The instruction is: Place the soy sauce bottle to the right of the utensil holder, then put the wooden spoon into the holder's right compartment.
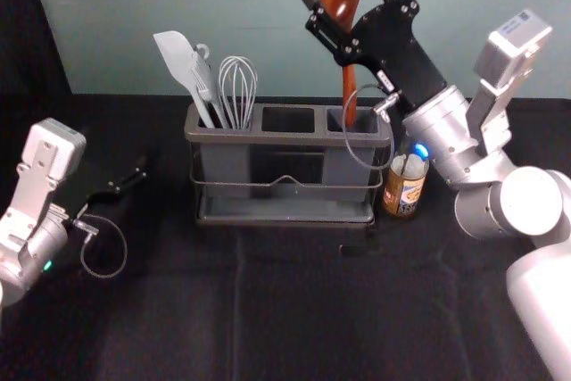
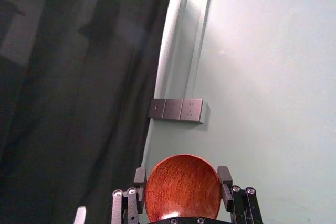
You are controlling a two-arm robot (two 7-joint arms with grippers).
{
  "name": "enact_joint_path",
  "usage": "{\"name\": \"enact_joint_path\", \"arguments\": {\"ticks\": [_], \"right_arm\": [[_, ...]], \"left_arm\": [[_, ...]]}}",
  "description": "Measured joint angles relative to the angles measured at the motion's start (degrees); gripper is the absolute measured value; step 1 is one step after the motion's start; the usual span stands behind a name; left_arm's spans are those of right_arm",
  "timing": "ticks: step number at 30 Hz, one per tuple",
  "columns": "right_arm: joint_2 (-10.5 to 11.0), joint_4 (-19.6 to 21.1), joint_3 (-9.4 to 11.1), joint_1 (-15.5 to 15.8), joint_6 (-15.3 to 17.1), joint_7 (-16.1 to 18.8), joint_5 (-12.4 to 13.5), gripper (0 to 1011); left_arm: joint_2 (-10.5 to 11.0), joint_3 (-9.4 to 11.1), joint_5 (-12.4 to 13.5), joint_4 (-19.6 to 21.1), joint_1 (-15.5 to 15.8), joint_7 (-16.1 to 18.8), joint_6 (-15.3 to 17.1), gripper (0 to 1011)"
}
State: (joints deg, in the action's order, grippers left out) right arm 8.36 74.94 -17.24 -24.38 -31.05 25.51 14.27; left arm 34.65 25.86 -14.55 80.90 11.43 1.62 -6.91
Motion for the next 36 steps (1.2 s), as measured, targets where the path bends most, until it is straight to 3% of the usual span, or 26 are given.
{"name": "enact_joint_path", "arguments": {"ticks": [16, 36], "right_arm": [[-1.78, -5.33, 1.14, 2.85, -3.97, 0.99, 1.03, 836], [-2.73, -8.11, 2.08, 4.18, -5.1, 2.02, 1.29, 836]], "left_arm": [[0.0, 0.0, 0.0, 0.0, 0.0, 0.0, 0.0, 1000], [0.0, 0.0, 0.0, 0.0, 0.0, 0.0, 0.0, 1000]]}}
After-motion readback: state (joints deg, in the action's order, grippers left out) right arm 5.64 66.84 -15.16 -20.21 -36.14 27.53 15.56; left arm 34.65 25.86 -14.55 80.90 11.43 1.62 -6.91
